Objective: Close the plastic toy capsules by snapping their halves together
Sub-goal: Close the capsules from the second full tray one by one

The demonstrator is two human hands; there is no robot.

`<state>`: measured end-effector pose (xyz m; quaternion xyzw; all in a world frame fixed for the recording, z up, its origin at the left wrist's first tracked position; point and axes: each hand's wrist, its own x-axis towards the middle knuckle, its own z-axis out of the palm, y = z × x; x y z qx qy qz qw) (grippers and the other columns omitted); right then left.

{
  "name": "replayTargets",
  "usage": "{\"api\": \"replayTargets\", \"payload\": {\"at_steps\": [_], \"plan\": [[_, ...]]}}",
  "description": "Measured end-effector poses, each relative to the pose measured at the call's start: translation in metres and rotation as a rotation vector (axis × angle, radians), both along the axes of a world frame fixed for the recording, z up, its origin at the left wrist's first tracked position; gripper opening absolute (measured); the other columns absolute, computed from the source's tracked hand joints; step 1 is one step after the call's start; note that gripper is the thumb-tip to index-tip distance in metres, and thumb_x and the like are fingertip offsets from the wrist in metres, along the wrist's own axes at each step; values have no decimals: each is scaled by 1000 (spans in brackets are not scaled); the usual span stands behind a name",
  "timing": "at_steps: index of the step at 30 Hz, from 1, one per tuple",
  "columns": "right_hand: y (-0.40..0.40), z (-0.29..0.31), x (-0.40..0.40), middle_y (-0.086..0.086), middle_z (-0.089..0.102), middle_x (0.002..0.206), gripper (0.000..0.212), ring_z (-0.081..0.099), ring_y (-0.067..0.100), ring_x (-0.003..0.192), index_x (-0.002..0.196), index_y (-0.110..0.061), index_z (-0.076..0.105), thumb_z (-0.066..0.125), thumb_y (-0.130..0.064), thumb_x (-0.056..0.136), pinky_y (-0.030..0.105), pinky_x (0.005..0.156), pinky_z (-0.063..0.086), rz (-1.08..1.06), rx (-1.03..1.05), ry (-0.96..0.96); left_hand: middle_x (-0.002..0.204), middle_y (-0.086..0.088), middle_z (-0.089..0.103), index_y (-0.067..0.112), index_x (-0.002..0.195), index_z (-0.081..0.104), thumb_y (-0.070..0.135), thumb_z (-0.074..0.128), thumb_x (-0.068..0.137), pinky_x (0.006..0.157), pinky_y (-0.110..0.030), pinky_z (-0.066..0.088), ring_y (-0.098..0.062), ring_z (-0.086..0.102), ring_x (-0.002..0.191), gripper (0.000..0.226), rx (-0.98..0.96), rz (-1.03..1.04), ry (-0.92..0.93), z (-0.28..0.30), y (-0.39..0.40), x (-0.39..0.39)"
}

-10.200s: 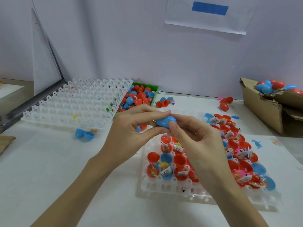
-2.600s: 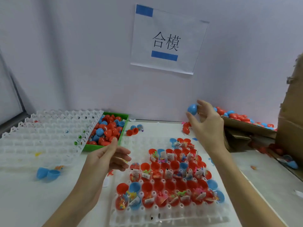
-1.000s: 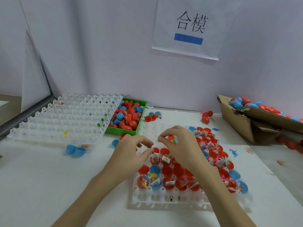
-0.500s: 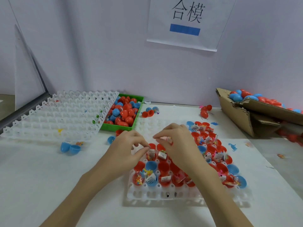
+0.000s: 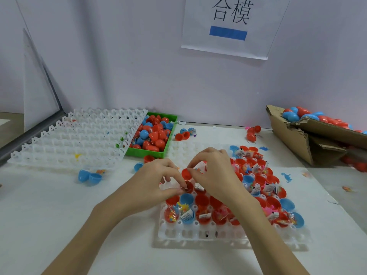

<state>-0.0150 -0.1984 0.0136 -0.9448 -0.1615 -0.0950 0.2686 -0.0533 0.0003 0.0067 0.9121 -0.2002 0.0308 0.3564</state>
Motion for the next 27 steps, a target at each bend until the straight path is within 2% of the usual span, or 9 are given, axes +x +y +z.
{"api": "replayTargets", "payload": {"at_steps": [3,5,8,11,16,19,21,24,27], "plan": [[0,2,-1,-11,65,110,4,46,15,112,92,-30,75,71,-30,91,34,99,41,-20,67,-12,103,18,61,38,93,80,36,83,86,81,-24,52,-6,58,93,8,-31,13,-26,-3,-2,1],[0,4,-2,-14,67,99,5,55,14,105,89,-27,75,71,-29,90,34,93,47,-33,143,-32,104,17,62,36,93,79,37,80,88,81,-23,53,-8,60,96,5,-78,17,-73,-3,-3,2],[-4,9,-3,-17,69,88,3,62,4,91,86,-27,72,73,-27,88,15,76,47,-47,303,-33,105,15,72,28,99,78,27,75,93,85,-22,57,-6,68,101,6,-240,29,-110,-3,-4,3],[-6,13,-3,-16,70,83,3,65,0,83,87,-24,73,74,-21,88,9,69,50,-58,438,-23,103,10,78,20,105,75,18,72,97,88,-25,60,-10,75,100,9,-375,-14,-15,-3,-6,3],[-9,16,-6,-12,72,81,4,67,2,80,87,-22,73,73,-19,89,13,67,54,-32,569,19,100,-2,80,14,102,74,14,74,95,84,-24,61,-20,79,93,8,-614,-14,87,0,-12,0],[-8,15,-10,-10,71,79,4,69,3,75,90,-19,70,71,-17,92,15,65,54,-18,633,13,105,-15,75,15,101,73,20,77,93,89,-38,62,-37,77,99,10,-854,-73,239,5,-16,-3],[-6,14,-13,-11,70,77,6,69,5,75,90,-20,66,71,-19,93,16,65,55,-20,640,-22,98,-14,73,12,99,71,20,80,91,94,-43,61,-44,74,103,15,-1016,-125,344,4,-20,-4],[-1,12,-15,-13,68,78,13,68,3,78,87,-25,61,72,-19,92,14,66,55,-55,626,-110,90,-7,76,13,96,73,17,78,89,98,-39,59,-40,75,103,9,-1112,-108,402,3,-23,-3],[4,11,-18,-21,65,82,22,67,-2,84,89,-28,57,73,-15,92,7,68,52,-42,578,-242,105,-20,78,14,94,78,14,75,86,94,-32,60,-39,76,100,8,-1141,-22,409,4,-22,-1]]}}
